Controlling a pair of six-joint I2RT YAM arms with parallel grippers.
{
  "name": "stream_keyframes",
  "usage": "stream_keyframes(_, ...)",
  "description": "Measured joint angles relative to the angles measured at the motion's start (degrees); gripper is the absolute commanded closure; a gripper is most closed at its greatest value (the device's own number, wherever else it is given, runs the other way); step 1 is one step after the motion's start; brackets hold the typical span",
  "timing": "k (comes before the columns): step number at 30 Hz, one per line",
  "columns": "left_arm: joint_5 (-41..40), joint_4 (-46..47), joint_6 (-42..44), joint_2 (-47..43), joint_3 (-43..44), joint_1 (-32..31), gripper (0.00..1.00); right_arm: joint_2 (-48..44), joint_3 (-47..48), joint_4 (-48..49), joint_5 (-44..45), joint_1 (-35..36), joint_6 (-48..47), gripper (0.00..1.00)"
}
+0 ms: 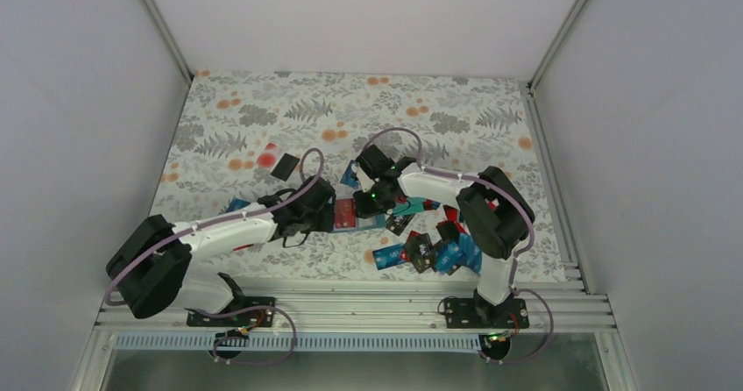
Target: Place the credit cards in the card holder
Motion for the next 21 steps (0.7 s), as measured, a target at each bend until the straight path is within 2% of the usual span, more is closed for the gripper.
stream_keyframes(4,1.92,2.01,0.76,-0.85,0.0,0.0,0.81,-1.84,0.04,0.02,-0.17,0.0,0.02,0.76)
stream_keyframes(12,5.95,7.89,1.44,3.26,1.29,0.09,0.79,-4.26,0.35,0.87,-0.37,-0.02,0.37,0.79)
stream_keyframes(21,8.68,11.93,0.57,9.55,2.97,1.07,0.65,-4.24,-4.24,6.38,-3.8,-2.36,1.55,0.86)
